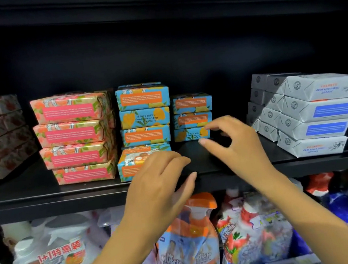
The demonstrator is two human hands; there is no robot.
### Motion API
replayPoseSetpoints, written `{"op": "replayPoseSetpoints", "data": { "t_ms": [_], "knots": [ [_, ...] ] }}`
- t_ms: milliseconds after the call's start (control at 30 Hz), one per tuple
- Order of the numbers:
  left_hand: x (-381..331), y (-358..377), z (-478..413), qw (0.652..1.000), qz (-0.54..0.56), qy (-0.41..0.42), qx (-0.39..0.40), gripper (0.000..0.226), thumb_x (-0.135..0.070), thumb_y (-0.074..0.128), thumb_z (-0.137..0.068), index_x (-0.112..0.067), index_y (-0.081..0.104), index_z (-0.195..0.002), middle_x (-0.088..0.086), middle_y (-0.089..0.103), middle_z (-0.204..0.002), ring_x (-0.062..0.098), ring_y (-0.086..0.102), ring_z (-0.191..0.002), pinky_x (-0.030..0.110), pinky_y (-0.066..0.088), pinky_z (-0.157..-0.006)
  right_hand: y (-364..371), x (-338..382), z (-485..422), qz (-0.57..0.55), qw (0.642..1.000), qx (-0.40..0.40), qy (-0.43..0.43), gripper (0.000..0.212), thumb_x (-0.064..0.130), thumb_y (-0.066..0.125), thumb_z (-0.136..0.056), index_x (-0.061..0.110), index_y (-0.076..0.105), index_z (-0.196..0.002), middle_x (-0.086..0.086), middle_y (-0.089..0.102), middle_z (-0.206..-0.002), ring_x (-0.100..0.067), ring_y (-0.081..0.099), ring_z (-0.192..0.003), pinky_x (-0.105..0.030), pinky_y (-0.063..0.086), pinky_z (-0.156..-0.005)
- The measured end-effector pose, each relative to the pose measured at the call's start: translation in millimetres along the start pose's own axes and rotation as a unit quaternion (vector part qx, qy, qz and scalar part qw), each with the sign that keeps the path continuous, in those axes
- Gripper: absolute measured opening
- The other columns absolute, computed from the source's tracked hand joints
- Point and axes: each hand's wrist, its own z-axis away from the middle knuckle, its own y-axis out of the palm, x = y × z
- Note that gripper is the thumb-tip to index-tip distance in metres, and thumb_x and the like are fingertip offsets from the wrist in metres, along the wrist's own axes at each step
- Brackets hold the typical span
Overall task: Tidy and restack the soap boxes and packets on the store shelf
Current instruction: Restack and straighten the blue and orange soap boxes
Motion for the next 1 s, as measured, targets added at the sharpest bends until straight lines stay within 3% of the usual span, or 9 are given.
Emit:
{"op": "replayPoseSetpoints", "data": {
  "t_ms": [100, 233, 400, 500, 600, 700, 800, 900, 1000],
  "knots": [
    [-11, 18, -11, 0.998, 0.001, 0.033, 0.049, 0.024, -0.027, 0.059, -0.086, -0.005, 0.069, -0.088, 0.007, 0.066, -0.084, 0.026, 0.062, -0.077, 0.036, 0.051, -0.064, 1, -13, -30, 0.002, 0.999, -0.035, 0.010, 0.033, 0.021, 0.069, -0.082, 0.013, 0.060, -0.113, 0.003, 0.059, -0.113, -0.009, 0.052, -0.107, -0.025, 0.043, -0.092],
    [-15, 34, -20, 0.996, 0.000, 0.028, 0.083, 0.025, -0.031, 0.065, -0.082, -0.007, 0.070, -0.075, 0.005, 0.064, -0.070, 0.025, 0.061, -0.065, 0.034, 0.050, -0.050, 13, -29, -68, 0.062, 0.998, 0.003, 0.028, 0.045, 0.022, 0.070, -0.082, 0.011, 0.054, -0.122, -0.003, 0.055, -0.118, -0.014, 0.044, -0.112, -0.015, 0.029, -0.083],
    [-9, 38, -18, 0.997, 0.027, 0.030, 0.073, 0.026, -0.033, 0.071, -0.082, -0.009, 0.071, -0.072, 0.002, 0.064, -0.068, 0.021, 0.060, -0.063, 0.030, 0.048, -0.050, 27, -43, -88, 0.101, 0.989, 0.091, 0.057, 0.037, 0.023, 0.068, -0.084, 0.003, 0.056, -0.113, -0.011, 0.060, -0.114, -0.022, 0.056, -0.105, -0.035, 0.048, -0.089],
    [-8, 38, -18, 0.996, 0.027, 0.039, 0.069, 0.033, -0.037, 0.059, -0.086, -0.010, 0.071, -0.072, 0.001, 0.064, -0.068, 0.020, 0.059, -0.063, 0.031, 0.048, -0.051, 30, -43, -88, 0.117, 0.990, 0.060, 0.054, 0.026, 0.022, 0.070, -0.082, 0.004, 0.058, -0.095, -0.012, 0.063, -0.102, -0.022, 0.059, -0.095, -0.029, 0.047, -0.077],
    [-8, 39, -18, 0.997, 0.030, 0.043, 0.063, 0.036, -0.038, 0.054, -0.087, -0.010, 0.071, -0.072, 0.001, 0.064, -0.069, 0.020, 0.059, -0.063, 0.031, 0.048, -0.051, 31, -41, -84, 0.147, 0.988, 0.024, 0.028, 0.028, 0.023, 0.074, -0.078, 0.007, 0.056, -0.093, -0.011, 0.060, -0.100, -0.023, 0.054, -0.095, -0.031, 0.044, -0.077],
    [-7, 40, -17, 0.996, 0.030, 0.047, 0.063, 0.036, -0.037, 0.054, -0.087, -0.009, 0.071, -0.073, 0.002, 0.065, -0.069, 0.020, 0.060, -0.064, 0.032, 0.049, -0.052, 27, -35, -80, 0.187, 0.982, -0.011, -0.023, 0.038, 0.017, 0.075, -0.075, 0.007, 0.057, -0.107, -0.012, 0.056, -0.109, -0.029, 0.046, -0.108, -0.039, 0.043, -0.086],
    [-7, 38, -16, 0.996, 0.036, 0.049, 0.065, 0.035, -0.036, 0.054, -0.088, -0.009, 0.072, -0.077, 0.002, 0.067, -0.073, 0.020, 0.062, -0.068, 0.032, 0.050, -0.057, 14, -30, -70, 0.237, 0.966, -0.007, -0.105, 0.039, 0.016, 0.075, -0.074, 0.008, 0.057, -0.107, -0.009, 0.056, -0.105, -0.027, 0.047, -0.100, -0.038, 0.042, -0.079],
    [-9, 30, -15, 0.991, 0.129, -0.010, 0.035, 0.030, -0.036, 0.057, -0.088, -0.012, 0.071, -0.081, -0.005, 0.068, -0.078, 0.010, 0.062, -0.075, 0.024, 0.049, -0.065, -5, -27, -48, 0.217, 0.964, -0.028, -0.152, 0.036, 0.013, 0.074, -0.074, 0.004, 0.059, -0.106, -0.010, 0.057, -0.099, -0.026, 0.050, -0.092, -0.035, 0.044, -0.068],
    [-13, 14, -18, 0.942, 0.286, -0.173, -0.019, 0.025, -0.045, 0.055, -0.085, -0.027, 0.070, -0.076, -0.013, 0.069, -0.078, 0.001, 0.064, -0.075, 0.016, 0.049, -0.062, -18, -22, -20, 0.183, 0.959, -0.104, -0.190, 0.032, 0.008, 0.073, -0.074, -0.002, 0.063, -0.102, -0.015, 0.061, -0.096, -0.029, 0.054, -0.090, -0.030, 0.043, -0.075]
  ]
}}
